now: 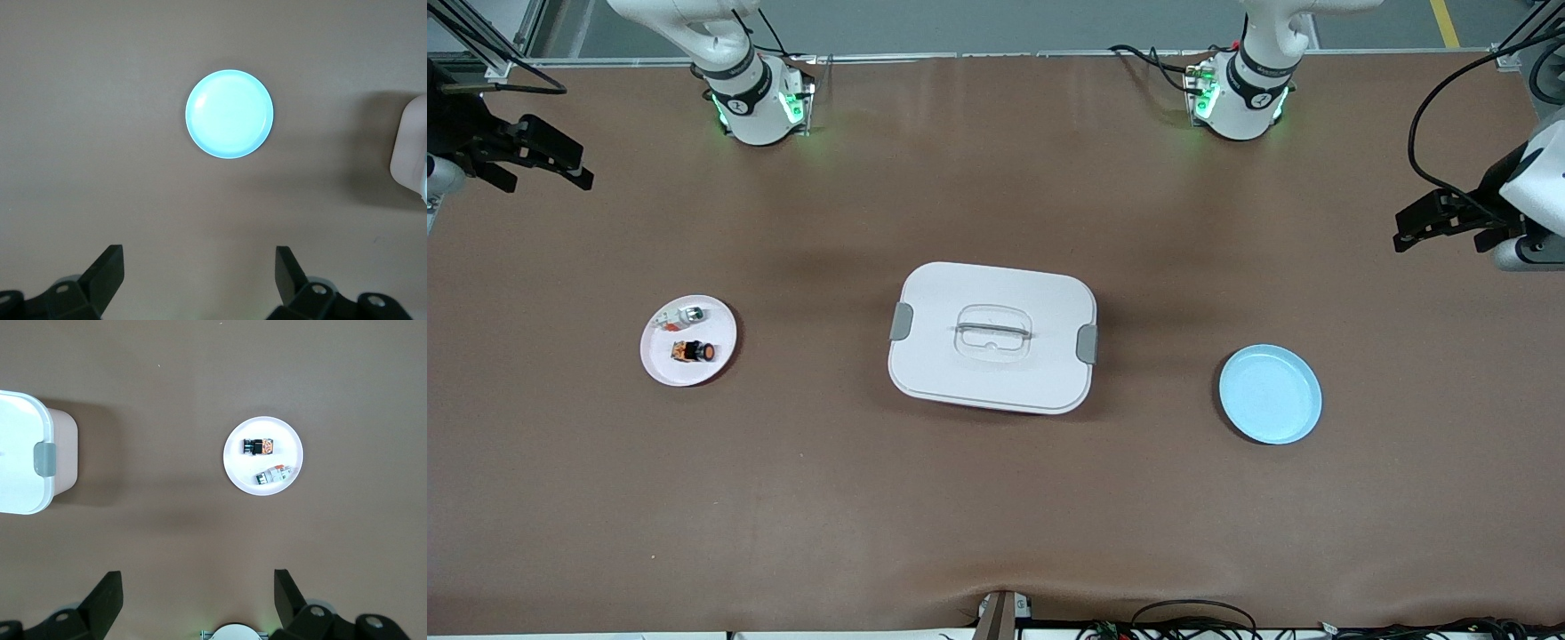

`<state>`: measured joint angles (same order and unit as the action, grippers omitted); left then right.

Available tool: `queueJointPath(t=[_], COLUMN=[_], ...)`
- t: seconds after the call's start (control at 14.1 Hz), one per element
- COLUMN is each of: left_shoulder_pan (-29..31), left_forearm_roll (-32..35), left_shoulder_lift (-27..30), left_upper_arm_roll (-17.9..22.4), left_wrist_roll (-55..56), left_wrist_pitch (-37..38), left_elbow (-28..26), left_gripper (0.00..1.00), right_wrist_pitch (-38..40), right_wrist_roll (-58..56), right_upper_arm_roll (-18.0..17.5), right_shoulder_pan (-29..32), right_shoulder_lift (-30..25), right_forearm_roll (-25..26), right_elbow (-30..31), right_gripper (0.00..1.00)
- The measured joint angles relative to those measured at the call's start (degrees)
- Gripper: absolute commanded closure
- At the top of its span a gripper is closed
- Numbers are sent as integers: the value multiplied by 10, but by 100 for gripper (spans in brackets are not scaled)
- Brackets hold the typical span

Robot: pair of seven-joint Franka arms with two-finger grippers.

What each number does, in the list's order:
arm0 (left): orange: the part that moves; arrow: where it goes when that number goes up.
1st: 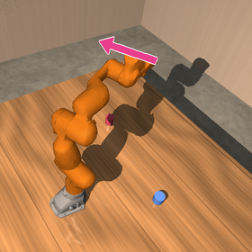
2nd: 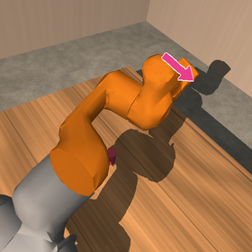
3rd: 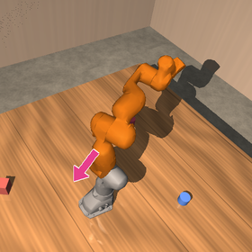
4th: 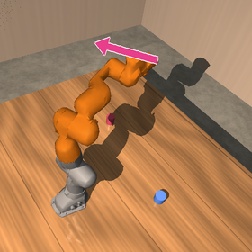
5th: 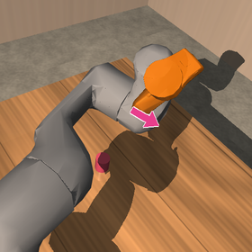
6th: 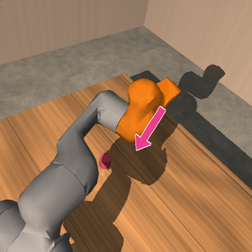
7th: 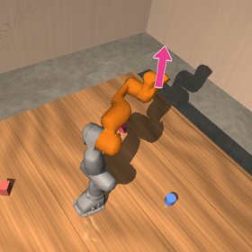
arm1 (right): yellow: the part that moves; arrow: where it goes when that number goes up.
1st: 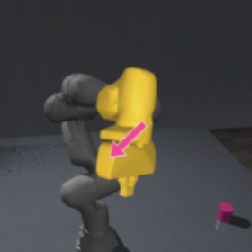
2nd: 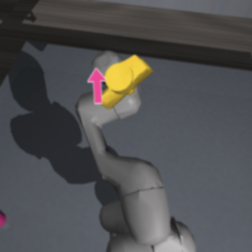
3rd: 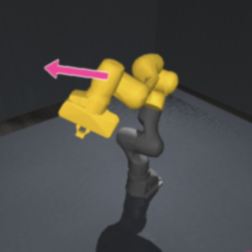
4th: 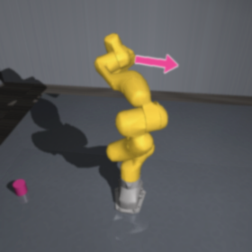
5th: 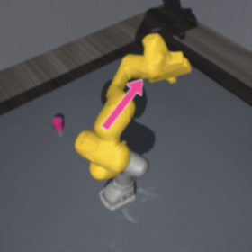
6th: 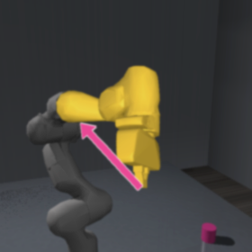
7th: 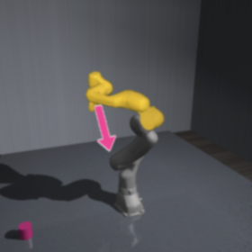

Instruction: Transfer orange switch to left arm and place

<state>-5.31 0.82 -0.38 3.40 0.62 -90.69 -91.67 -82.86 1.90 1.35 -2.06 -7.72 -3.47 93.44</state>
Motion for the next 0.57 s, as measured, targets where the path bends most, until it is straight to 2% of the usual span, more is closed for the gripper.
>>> queueJointPath(t=[0.57], left_shoulder_pan=[0], left_forearm_roll=[0], left_shoulder_lift=[-2], left_upper_arm_roll=[0], left_wrist_roll=[0], left_wrist_pitch=[0], left_elbow=[0], left_gripper=[0], right_wrist_pitch=[0], right_wrist_roll=[-22], right_upper_arm_roll=[0], right_shoulder_pan=[0], right_shoulder_lift=[0], right_forearm_roll=[2], right_elbow=[1], right_gripper=[0])
